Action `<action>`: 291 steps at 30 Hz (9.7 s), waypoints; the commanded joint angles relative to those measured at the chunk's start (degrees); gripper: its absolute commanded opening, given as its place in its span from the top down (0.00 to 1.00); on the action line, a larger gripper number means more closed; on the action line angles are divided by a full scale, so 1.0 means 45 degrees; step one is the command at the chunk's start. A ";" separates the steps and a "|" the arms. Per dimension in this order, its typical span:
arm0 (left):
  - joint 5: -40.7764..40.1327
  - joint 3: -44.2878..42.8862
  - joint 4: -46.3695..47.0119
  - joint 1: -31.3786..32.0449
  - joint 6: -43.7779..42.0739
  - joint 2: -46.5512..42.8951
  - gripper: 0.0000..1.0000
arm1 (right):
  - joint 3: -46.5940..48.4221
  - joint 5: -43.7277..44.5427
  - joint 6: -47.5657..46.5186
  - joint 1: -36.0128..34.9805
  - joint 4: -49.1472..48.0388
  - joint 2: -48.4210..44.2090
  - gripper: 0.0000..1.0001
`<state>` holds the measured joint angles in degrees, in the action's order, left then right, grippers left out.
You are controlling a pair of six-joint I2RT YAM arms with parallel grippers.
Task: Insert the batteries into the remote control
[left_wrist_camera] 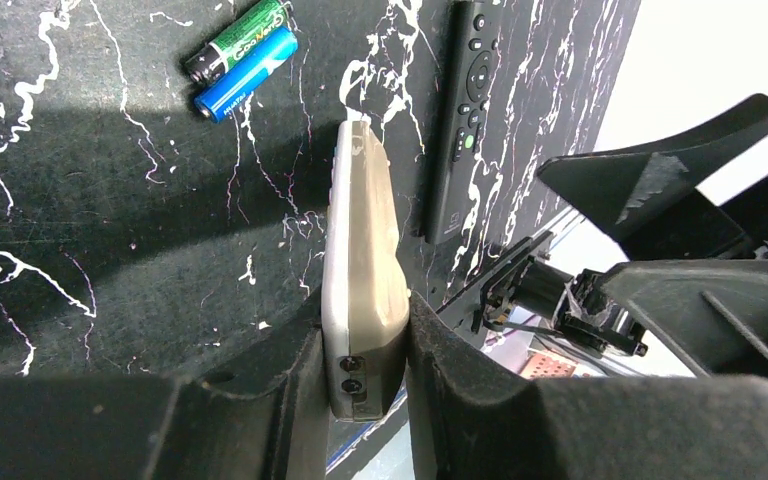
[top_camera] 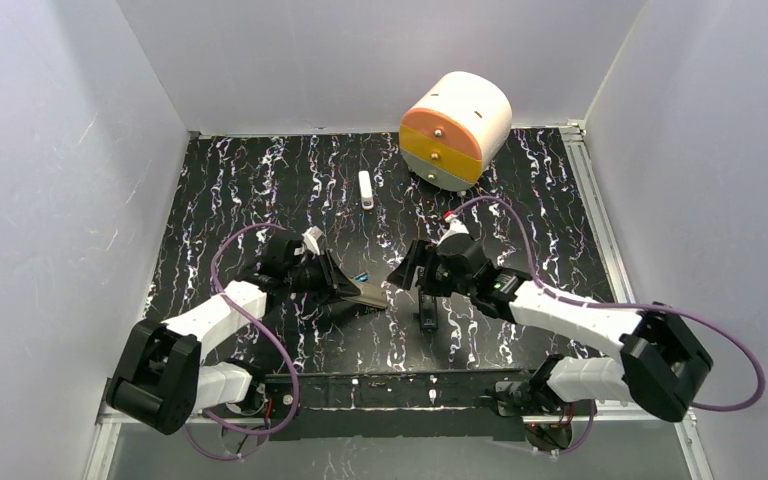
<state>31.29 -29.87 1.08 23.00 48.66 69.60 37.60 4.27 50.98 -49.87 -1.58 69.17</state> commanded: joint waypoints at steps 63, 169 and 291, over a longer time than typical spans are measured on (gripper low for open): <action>0.0284 0.0355 -0.1466 0.0022 -0.1254 0.1324 1.00 | -0.2109 -0.5732 0.4757 0.0171 -1.1868 0.5630 0.44; 0.3818 -0.5183 0.3182 0.0611 -0.1040 -0.3227 0.43 | 0.1703 -1.1682 -0.1505 0.0793 -0.8624 -0.0800 0.99; -0.3717 -0.4037 -0.2640 0.0909 -0.6300 -0.3965 1.00 | 0.7137 0.0044 -1.3478 0.4414 0.6504 0.9014 0.68</action>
<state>14.20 -48.16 -10.81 26.92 20.75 52.10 69.56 5.80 -10.83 -30.22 24.25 106.98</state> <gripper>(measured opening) 0.255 0.367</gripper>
